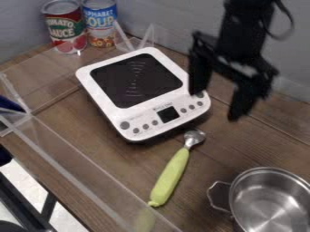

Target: Put silver pot on the white and black stove top

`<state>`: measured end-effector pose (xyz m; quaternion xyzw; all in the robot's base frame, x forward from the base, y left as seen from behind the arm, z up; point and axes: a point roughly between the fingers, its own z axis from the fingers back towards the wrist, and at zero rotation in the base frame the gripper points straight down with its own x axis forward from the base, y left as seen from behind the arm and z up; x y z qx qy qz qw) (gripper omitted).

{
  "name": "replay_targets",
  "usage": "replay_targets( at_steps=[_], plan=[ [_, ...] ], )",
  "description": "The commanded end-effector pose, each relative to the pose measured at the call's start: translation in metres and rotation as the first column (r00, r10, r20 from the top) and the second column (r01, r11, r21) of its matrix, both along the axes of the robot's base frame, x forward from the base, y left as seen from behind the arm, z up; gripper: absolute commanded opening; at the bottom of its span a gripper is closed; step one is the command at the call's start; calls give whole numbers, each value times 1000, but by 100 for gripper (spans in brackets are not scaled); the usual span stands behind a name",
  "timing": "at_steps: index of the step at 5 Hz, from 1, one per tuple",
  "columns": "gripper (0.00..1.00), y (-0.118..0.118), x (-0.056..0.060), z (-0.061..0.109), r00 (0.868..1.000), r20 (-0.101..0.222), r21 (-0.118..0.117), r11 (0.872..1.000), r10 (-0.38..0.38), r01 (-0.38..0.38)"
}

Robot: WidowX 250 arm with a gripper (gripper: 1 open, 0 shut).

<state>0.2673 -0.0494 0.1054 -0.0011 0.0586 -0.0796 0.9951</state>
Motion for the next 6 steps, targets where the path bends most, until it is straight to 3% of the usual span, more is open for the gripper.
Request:
replay_targets(
  at_steps=[1, 2, 3, 6],
  plan=[
    [100, -31, -2, -18, 993, 38, -26, 994, -110, 111],
    [100, -50, -9, -52, 982, 26, -34, 981, -189, 190],
    [100, -57, -12, -60, 970, 20, -44, 969, -243, 243],
    [100, -40, -16, -56, 977, 19, -70, 974, -213, 214]
  ],
)
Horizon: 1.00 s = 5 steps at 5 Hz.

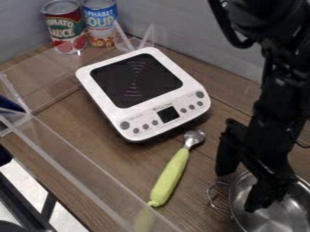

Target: Put silver pot on the white and black stove top

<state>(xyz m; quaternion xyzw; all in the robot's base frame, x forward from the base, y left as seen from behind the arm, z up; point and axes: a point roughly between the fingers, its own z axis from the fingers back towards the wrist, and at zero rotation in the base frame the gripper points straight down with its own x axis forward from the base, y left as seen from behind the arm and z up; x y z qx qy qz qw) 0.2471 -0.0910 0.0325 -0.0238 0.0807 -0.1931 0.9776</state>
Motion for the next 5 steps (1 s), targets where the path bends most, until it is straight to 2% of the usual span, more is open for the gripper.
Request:
replay_targets(
  at_steps=[1, 2, 4, 5],
  plan=[
    [0, 7, 4, 22, 998, 58, -29, 999, 16, -14],
    [0, 11, 4, 20, 998, 64, -31, 999, 11, -9],
    [0, 14, 23, 36, 996, 83, -21, 1000, -9, 11],
    [0, 6, 22, 32, 995, 90, -23, 999, 43, -41]
  ],
)
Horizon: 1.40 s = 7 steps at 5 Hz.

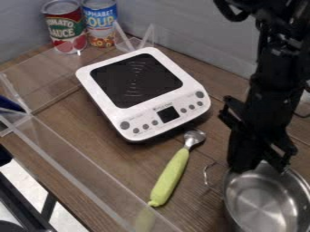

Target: Put silver pot on the white and black stove top

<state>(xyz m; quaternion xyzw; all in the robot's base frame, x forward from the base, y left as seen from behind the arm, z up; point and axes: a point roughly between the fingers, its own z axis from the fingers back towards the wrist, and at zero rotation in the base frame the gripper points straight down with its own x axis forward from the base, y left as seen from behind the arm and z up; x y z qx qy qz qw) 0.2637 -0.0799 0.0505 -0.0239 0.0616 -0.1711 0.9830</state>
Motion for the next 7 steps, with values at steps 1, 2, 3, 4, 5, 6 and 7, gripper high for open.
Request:
replay_targets(
  at_steps=[1, 2, 3, 4, 5, 6, 7],
  plan=[
    [0, -13, 4, 8, 997, 63, -22, 999, 51, -49],
    [0, -21, 6, -4, 993, 67, -27, 995, 94, -93],
    [0, -28, 7, -7, 989, 64, -29, 991, 135, -133],
    [0, -35, 7, -8, 983, 62, -35, 985, 171, -169],
    [0, -44, 11, -8, 989, 58, -39, 990, 137, -135],
    [0, -51, 14, -7, 993, 53, -44, 994, 103, -101],
    [0, -54, 7, -6, 988, 46, -52, 988, 147, -144]
  ],
)
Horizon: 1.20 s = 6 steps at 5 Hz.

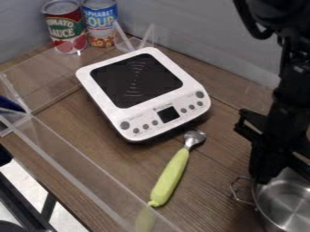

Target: Put silver pot on the white and black stove top

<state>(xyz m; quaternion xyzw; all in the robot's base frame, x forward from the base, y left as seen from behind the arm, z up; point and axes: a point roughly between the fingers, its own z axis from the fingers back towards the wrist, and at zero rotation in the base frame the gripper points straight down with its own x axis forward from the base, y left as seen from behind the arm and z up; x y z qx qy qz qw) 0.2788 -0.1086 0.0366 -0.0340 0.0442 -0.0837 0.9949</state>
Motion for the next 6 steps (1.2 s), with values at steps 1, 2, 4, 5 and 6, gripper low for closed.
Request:
replay_targets(
  at_steps=[1, 2, 4, 5, 6],
  plan=[
    [0, -9, 1, 36, 999, 52, -10, 1000, -15, 15],
    [0, 12, 9, 67, 997, 78, 17, 1000, 5, -6],
    [0, 72, 28, 129, 992, 126, 105, 994, 28, -41],
    [0, 106, 35, 148, 986, 144, 139, 985, 85, -105],
    [0, 155, 44, 174, 969, 159, 160, 963, 192, -217]
  ],
)
